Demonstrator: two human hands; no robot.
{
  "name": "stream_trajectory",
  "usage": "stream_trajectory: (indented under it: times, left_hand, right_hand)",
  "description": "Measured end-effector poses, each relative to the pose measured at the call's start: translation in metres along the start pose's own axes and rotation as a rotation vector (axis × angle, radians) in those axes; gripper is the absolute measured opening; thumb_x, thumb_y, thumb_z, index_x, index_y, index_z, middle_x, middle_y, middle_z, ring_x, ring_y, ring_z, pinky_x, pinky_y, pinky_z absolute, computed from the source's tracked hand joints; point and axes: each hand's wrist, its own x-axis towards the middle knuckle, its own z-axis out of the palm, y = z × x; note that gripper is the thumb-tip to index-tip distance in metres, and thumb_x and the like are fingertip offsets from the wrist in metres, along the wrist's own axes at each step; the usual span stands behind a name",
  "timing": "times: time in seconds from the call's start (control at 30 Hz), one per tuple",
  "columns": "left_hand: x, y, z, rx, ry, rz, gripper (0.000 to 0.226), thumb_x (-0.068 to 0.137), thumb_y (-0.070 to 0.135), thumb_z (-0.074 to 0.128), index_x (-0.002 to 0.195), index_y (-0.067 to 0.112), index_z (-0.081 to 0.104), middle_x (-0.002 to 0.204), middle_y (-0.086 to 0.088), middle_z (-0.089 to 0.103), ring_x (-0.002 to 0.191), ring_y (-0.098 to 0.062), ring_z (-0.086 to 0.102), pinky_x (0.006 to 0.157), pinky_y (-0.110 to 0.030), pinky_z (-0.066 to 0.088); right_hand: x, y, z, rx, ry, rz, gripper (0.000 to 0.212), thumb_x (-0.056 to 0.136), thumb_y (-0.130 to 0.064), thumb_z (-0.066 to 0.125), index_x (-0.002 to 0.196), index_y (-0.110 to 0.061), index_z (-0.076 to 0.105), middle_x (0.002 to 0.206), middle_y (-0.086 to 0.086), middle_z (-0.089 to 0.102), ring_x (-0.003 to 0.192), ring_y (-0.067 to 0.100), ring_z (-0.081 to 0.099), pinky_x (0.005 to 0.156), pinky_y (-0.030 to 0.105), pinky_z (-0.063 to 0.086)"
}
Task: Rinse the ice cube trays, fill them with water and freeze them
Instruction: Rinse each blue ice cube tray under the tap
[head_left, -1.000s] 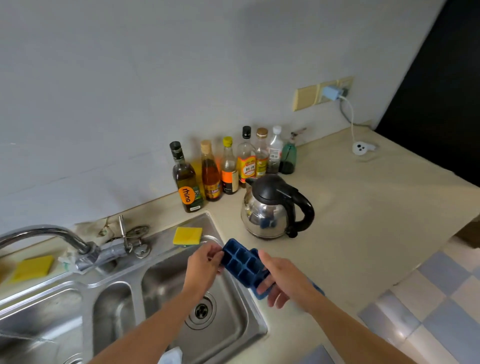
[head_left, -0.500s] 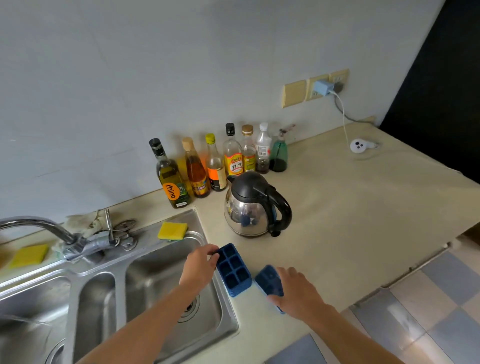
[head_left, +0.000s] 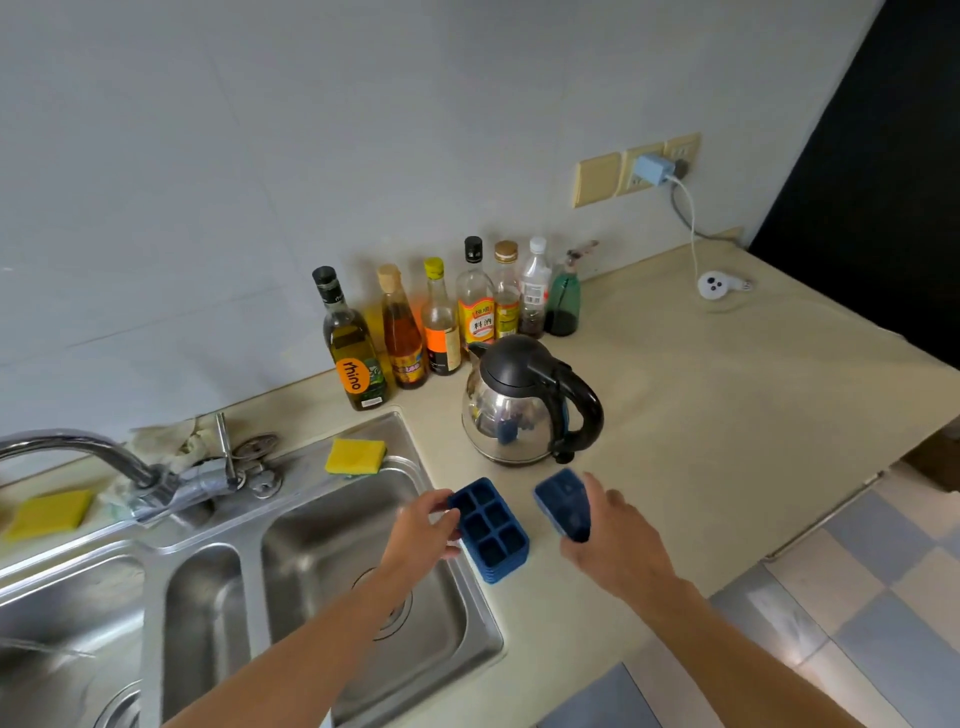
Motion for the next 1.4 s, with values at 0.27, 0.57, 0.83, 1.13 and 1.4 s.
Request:
stream_trajectory:
  times: [0.27,0.57,0.83,1.13,1.4]
  left_hand:
    - [-0.025,0.006,-0.030,-0.167,-0.150,0.005,0.044,0.105,0.017,0.053,0.147,0.009,0.043,0.138,-0.007,0.053,0.108,-0.027,0.068,0.082,-0.040,0.063]
    - [-0.083,-0.029,-0.165,-0.528,0.020,-0.015,0.069,0.094,0.074,0.030,0.124,0.024,0.068,0.115,-0.008,0.076,0.104,-0.026,0.074,0.084,-0.044,0.060]
    - [-0.163,-0.083,-0.237,-0.894,0.385,-0.109,0.069,0.088,0.079,0.027,0.119,0.031,0.066,0.114,-0.009,0.076,0.107,-0.028,0.073,0.096,-0.055,0.056]
    - [-0.182,-0.135,-0.303,-1.013,0.658,-0.289,0.073,0.086,0.084,0.038,0.115,0.023,0.066,0.105,-0.016,0.076,0.080,-0.030,0.078,0.056,-0.038,0.060]
    - [-0.148,-0.171,-0.373,-0.866,0.510,-0.348,0.071,0.088,0.083,0.033,0.107,0.023,0.065,0.084,-0.011,0.079,0.084,-0.034,0.077,0.064,-0.045,0.061]
  right_hand:
    - [-0.002,-0.103,-0.016,0.089,0.093,-0.133,0.078,0.083,-0.042,0.077,0.143,-0.035,0.027,0.127,-0.005,0.057,0.107,0.014,0.061,0.088,0.035,0.057]
    - [-0.022,-0.262,0.049,0.190,-0.140,-0.376,0.075,0.070,-0.057,0.072,0.135,-0.034,0.041,0.109,-0.012,0.060,0.094,0.009,0.062,0.077,0.027,0.052]
    - [-0.066,-0.376,0.109,0.280,-0.503,-0.536,0.090,0.061,-0.066,0.064,0.143,-0.035,0.043,0.108,-0.013,0.063,0.088,0.005,0.064,0.062,0.015,0.043]
    - [-0.103,-0.433,0.163,0.165,-0.728,-0.565,0.088,0.069,-0.067,0.067,0.146,-0.031,0.043,0.109,-0.010,0.062,0.093,0.012,0.066,0.073,0.032,0.060]
    - [-0.095,-0.488,0.204,0.211,-0.740,-0.398,0.085,0.071,-0.065,0.067,0.149,-0.040,0.041,0.094,-0.014,0.064,0.060,0.000,0.067,0.052,0.016,0.052]
